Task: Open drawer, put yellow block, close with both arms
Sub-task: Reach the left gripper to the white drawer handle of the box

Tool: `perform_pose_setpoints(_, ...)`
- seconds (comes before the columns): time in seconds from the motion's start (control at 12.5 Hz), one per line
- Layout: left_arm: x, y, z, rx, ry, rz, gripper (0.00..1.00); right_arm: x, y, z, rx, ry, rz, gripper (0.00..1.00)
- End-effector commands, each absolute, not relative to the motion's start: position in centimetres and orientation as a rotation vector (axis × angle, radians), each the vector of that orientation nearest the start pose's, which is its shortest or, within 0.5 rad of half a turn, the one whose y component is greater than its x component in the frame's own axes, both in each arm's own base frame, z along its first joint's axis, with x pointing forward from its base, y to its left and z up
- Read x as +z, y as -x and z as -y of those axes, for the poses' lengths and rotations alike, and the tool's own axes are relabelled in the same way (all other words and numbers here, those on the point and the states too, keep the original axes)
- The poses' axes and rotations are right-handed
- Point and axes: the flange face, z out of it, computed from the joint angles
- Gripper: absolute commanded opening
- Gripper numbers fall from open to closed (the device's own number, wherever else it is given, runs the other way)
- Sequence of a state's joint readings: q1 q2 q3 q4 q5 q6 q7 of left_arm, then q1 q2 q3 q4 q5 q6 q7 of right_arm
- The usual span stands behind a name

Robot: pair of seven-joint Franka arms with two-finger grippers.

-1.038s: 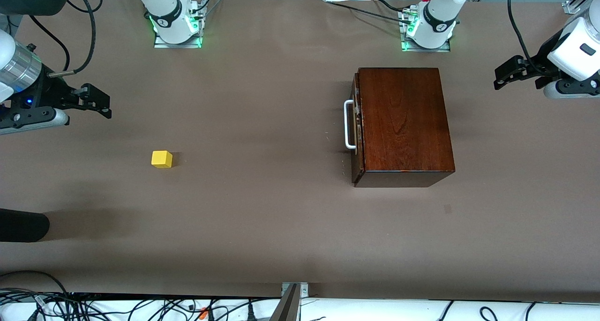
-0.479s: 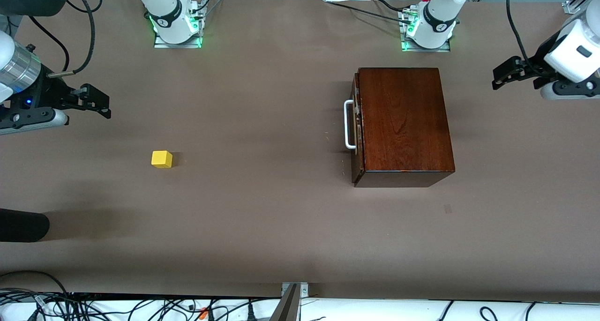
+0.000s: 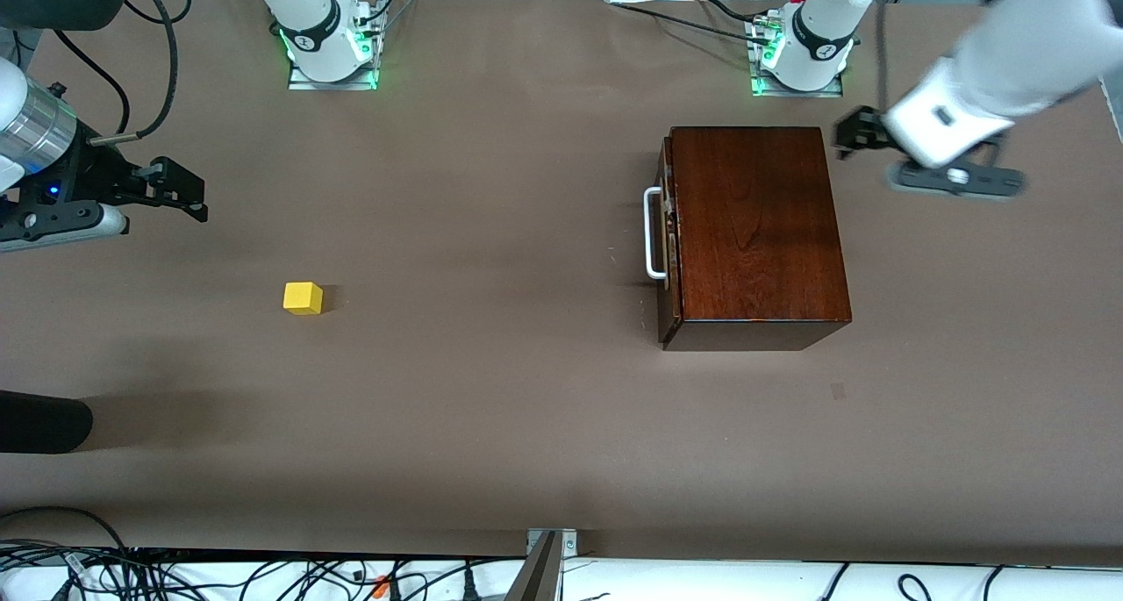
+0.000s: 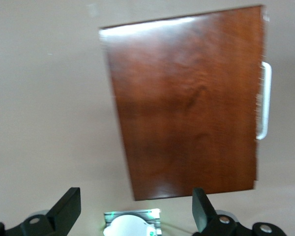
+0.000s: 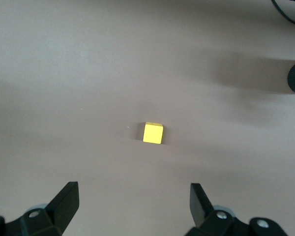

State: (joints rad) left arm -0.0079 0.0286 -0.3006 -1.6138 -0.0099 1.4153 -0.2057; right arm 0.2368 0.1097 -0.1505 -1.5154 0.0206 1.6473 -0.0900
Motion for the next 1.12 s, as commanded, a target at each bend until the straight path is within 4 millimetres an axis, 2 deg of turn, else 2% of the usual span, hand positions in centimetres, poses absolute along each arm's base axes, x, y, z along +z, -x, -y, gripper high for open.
perform_pose_setpoints(0.0,55.1,-51.0,24.4,0.378,3.065,-0.151,1.00,60.0,-59.2,-5.7,-0.036,3.130,0.270,1.00)
perform_pose_setpoints(0.16,53.2,-50.3,30.4,0.309,3.106,-0.201,1.00,60.0,-59.3,-5.7,-0.038,3.130,0.270,1.00)
perform_pose_setpoints(0.32,50.6,-49.4,35.1,0.304,3.128,-0.196,1.00,59.9,-59.3,-5.4,-0.031,3.131,0.263,1.00)
perform_pose_setpoints(0.56,45.1,-47.9,40.6,0.218,3.014,-0.307,1.00,59.9,-59.3,-5.3,-0.033,3.131,0.260,1.00)
perform_pose_setpoints(0.8,40.1,-46.3,44.6,0.138,2.932,-0.258,1.00,59.9,-59.3,-5.4,-0.033,3.130,0.260,1.00)
perform_pose_setpoints(1.04,35.9,-46.3,45.9,0.011,2.814,-0.300,1.00,59.9,-59.3,-5.3,-0.033,3.131,0.260,1.00)
